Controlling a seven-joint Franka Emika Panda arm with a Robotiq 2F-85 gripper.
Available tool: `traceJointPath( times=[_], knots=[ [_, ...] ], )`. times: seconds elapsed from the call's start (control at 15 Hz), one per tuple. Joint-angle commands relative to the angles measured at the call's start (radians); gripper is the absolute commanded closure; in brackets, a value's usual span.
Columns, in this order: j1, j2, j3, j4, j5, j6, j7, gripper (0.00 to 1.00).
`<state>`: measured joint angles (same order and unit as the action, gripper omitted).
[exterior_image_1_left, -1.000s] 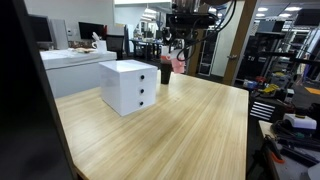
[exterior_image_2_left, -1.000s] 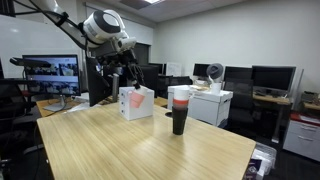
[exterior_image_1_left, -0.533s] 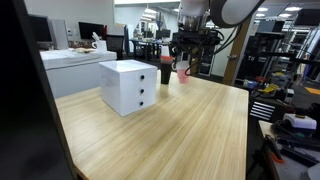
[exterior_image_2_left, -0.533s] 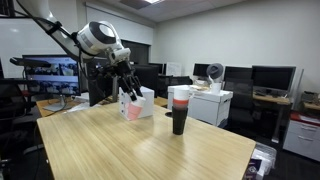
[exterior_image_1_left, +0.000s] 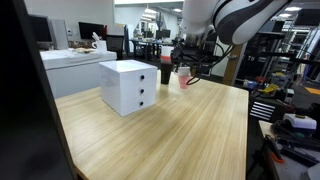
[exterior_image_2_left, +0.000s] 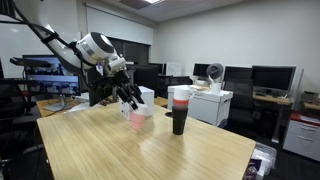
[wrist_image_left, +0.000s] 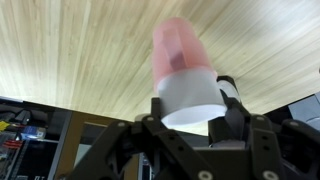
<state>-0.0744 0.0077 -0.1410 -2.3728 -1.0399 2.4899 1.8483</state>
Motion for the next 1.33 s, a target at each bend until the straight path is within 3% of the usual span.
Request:
traceJointPath(
  times=[0.0, 0.33, 0.6, 0.67, 0.87, 1.27],
  knots=[
    [-0.013, 0.042, 0.008, -0.001, -0.11, 0.031, 0.138, 0.59],
    [-0.007, 0.114, 0.007, 0.021, -0.176, 0.03, 0.244, 0.59],
    [-0.003, 0.142, 0.013, 0.037, -0.176, 0.029, 0.254, 0.59],
    [-0.003, 0.142, 0.014, 0.039, -0.171, 0.03, 0.25, 0.09],
    [-0.002, 0.14, 0.02, 0.035, -0.157, 0.019, 0.223, 0.01],
    [-0.002, 0.137, 0.025, 0.038, -0.148, 0.003, 0.201, 0.0]
  ],
)
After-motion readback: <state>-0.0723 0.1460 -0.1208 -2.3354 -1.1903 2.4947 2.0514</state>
